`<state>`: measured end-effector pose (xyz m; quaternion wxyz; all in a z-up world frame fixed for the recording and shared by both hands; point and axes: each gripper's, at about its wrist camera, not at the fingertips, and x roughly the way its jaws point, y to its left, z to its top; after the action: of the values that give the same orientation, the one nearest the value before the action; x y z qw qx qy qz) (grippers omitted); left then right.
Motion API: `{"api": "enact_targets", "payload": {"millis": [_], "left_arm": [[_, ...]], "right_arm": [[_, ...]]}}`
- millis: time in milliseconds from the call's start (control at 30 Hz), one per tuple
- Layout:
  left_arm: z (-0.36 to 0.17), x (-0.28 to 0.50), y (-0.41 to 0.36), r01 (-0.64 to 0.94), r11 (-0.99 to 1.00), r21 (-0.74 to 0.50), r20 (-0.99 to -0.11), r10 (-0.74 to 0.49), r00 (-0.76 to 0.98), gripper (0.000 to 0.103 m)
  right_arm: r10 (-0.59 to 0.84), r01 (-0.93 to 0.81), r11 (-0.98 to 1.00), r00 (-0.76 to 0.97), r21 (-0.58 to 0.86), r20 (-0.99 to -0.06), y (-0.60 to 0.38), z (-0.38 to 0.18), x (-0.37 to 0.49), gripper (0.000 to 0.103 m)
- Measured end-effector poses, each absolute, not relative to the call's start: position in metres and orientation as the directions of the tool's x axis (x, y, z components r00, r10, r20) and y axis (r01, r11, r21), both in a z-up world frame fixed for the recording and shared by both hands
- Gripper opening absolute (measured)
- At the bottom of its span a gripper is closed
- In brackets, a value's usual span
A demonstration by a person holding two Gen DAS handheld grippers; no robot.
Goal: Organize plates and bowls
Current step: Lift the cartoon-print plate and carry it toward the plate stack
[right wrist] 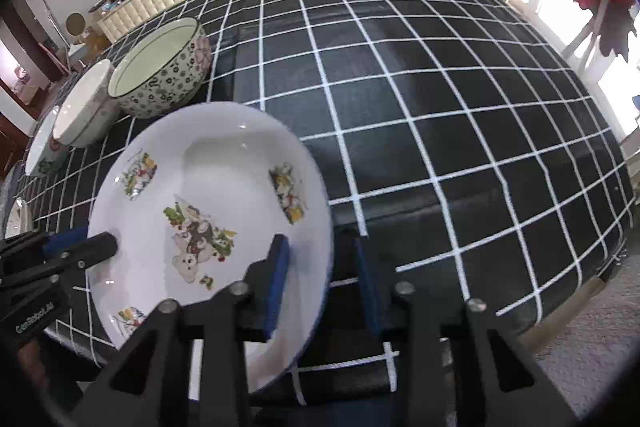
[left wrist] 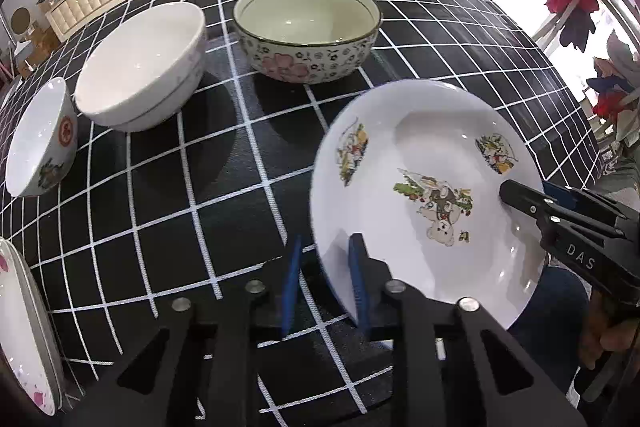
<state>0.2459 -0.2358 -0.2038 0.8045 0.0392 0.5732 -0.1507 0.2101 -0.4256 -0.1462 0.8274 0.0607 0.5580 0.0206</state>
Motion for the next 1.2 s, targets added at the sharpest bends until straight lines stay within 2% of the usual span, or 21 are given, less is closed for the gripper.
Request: {"api": "enact_targets", "payload": {"millis": [100, 567, 1200], "left_arm": [[-0.205, 0.247, -0.241, 0.294, 0.95, -0.103, -0.934, -0.194, 0.299, 0.015], [-0.188, 0.235, -0.221, 0.287, 0.952, -0.106, -0.92, -0.203, 0.334, 0.014], [-0.138, 0.196, -0.096, 0.144, 0.986, -0.083, -0.891, -0.138, 0.432, 0.015]], "right_arm": [[0.123, 0.018, 0.99, 0.376, 0.14, -0.919, -0.422, -0.146, 0.21, 0.024], [0.082, -0.011, 0.996, 0.421, 0.085, -0.903, -0.402, -0.132, 0.2, 0.024], [0.172, -0.144, 0.983, 0.486, 0.116, -0.857, -0.302, -0.096, 0.194, 0.021]]}}
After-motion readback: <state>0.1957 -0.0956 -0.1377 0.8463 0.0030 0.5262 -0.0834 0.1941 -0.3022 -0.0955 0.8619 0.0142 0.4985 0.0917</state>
